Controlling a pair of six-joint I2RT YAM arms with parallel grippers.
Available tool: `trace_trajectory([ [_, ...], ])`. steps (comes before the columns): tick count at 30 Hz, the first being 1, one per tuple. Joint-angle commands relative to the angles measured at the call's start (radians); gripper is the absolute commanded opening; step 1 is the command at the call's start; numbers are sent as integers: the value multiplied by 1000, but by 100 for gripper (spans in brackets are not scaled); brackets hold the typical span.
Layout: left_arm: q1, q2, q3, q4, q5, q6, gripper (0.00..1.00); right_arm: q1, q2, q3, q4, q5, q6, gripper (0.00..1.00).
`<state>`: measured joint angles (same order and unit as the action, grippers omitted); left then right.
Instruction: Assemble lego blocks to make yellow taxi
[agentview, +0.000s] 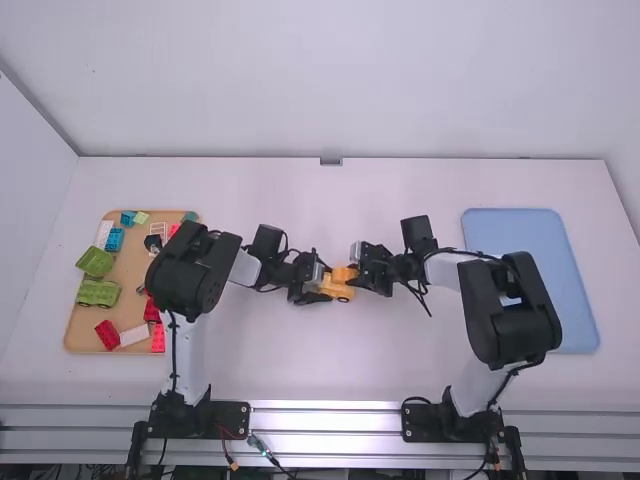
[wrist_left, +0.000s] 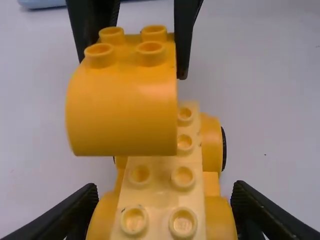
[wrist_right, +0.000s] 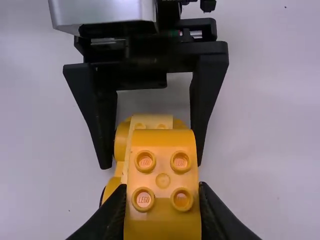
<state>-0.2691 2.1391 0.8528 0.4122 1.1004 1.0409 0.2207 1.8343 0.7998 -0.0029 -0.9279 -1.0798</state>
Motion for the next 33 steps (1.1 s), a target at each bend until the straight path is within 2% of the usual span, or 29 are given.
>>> trace_trajectory([
  [1, -8, 16, 3, -5, 7, 10, 67, 3, 10, 19, -5, -18, -2, 19],
  [9, -28, 15, 4, -39, -46, 56, 51, 3, 10, 19, -5, -18, -2, 18],
  [15, -32, 15, 4, -29, -118, 47, 51, 3, 10, 19, -5, -14, 2, 19],
  [21, -31, 15, 3, 55, -249, -133, 51, 5, 10, 19, -1, 17, -2, 18],
  [24, -31, 15, 1, 65, -250, -135, 51, 20, 10, 19, 4, 27, -2, 18],
  [27, -31, 15, -2, 79, -254, -134, 50, 39, 10, 19, 26, 61, 10, 14],
  [33, -28, 15, -5, 66, -253, -132, 51, 39, 32, 19, 56, 51, 4, 13],
])
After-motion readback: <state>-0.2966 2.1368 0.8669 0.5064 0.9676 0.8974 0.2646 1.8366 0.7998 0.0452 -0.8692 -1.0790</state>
